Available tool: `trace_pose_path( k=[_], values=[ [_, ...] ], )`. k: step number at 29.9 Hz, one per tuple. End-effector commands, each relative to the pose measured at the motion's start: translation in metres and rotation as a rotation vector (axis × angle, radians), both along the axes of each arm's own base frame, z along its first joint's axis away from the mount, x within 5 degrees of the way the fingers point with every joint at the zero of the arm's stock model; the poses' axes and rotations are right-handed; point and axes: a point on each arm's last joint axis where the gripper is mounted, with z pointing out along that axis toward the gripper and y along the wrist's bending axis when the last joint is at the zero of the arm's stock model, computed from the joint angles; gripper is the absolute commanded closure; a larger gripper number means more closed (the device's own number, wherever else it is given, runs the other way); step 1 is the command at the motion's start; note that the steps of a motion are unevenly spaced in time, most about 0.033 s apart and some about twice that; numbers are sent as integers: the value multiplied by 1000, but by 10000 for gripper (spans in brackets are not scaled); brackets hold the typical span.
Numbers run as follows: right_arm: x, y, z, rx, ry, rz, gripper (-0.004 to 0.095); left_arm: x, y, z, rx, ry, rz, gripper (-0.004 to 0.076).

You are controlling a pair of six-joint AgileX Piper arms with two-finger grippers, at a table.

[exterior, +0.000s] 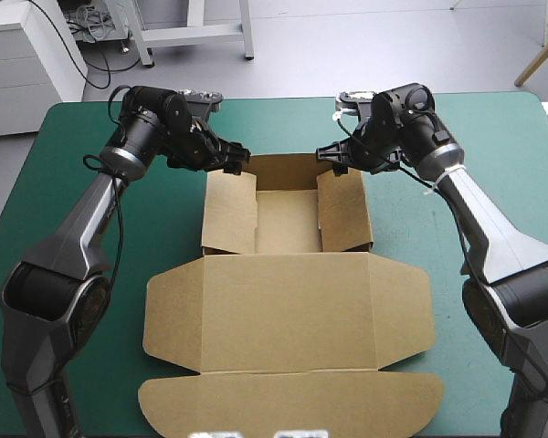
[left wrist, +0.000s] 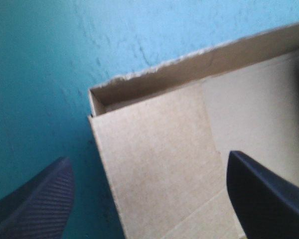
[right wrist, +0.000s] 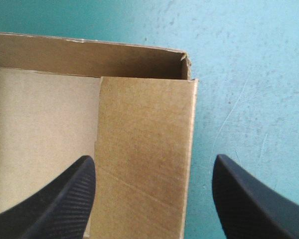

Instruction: Fold the box

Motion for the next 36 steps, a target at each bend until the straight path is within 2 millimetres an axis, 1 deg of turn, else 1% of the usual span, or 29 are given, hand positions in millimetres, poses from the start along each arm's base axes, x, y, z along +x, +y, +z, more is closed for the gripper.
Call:
trace_pose_path(
  k=[1, 4, 8, 10, 12, 13, 15, 17, 19, 20, 24, 27, 30, 36],
  values=[
    [-19, -9, 48, 39, -138, 13, 287, -20, 6, 58, -47, -120, -9, 134],
    [-23, -11, 53, 42, -152, 16, 287, -23, 7, 85, -81, -209, -9, 134],
    [-23, -11, 52, 41, -149, 16, 287, -30, 10, 114, -118, -311, -9, 134],
    [-23, -11, 48, 36, -137, 16, 287, -37, 13, 130, -136, -360, -9, 153],
    [-22, -10, 41, 28, -114, 16, 287, -43, 16, 139, -134, -391, -4, 222],
    [-22, -11, 39, 25, -106, 14, 287, -48, 20, 145, -119, -412, 2, 276],
    [-21, -11, 30, 15, -78, 15, 287, -56, 26, 155, -91, -454, 7, 411],
    [-21, -11, 22, 7, -55, 15, 287, -67, 32, 167, -70, -497, -12, 587],
    [-19, -10, 14, -1, -33, 15, 287, -77, 36, 176, -49, -535, -32, 738],
    [-18, -9, 12, -4, -26, 15, 287, -83, 39, 182, -49, -553, -38, 727],
    [-14, -7, 4, -3, -6, 16, 287, -110, 49, 199, -51, -596, -47, 734],
    [-10, -7, -2, -23, 3, 14, 287, -129, 57, 198, -10, -588, -72, 734],
    [-7, -6, -7, -28, 16, 14, 288, -147, 69, 184, 62, -534, -54, 734],
    [1, -2, -26, -32, 61, 16, 288, -191, 95, 127, 210, -374, -45, 734]
  ],
)
